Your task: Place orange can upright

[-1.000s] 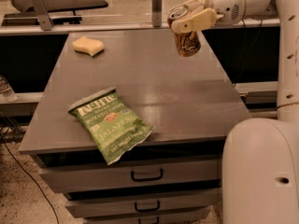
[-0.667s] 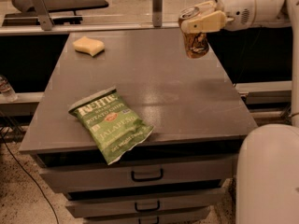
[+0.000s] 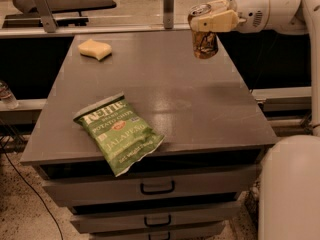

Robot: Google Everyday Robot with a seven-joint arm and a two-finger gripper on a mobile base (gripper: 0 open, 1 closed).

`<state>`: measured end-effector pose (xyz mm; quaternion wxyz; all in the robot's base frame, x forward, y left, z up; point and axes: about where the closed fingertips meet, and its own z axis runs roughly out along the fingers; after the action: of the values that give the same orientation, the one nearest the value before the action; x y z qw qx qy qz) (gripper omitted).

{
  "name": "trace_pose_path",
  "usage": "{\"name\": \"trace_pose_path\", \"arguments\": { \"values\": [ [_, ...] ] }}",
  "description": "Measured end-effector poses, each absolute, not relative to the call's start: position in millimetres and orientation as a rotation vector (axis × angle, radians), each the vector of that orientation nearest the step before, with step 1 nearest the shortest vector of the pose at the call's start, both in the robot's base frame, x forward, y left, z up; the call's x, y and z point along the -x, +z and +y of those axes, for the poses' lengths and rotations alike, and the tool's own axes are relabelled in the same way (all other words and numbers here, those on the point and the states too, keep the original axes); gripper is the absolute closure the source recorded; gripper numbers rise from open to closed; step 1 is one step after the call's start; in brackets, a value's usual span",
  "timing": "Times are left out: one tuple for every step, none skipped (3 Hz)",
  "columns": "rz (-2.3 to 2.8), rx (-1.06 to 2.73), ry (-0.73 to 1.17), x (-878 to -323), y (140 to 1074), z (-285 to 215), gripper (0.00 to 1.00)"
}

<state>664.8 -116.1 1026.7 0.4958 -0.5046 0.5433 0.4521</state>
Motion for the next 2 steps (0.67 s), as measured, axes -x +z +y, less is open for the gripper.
{"name": "trace_pose_path", "arguments": {
  "values": [
    [1.187, 1.106, 1.069, -665, 1045, -120, 1.00],
    [1.113, 1.051, 1.019, -651, 1043, -121, 1.00]
  ]
}}
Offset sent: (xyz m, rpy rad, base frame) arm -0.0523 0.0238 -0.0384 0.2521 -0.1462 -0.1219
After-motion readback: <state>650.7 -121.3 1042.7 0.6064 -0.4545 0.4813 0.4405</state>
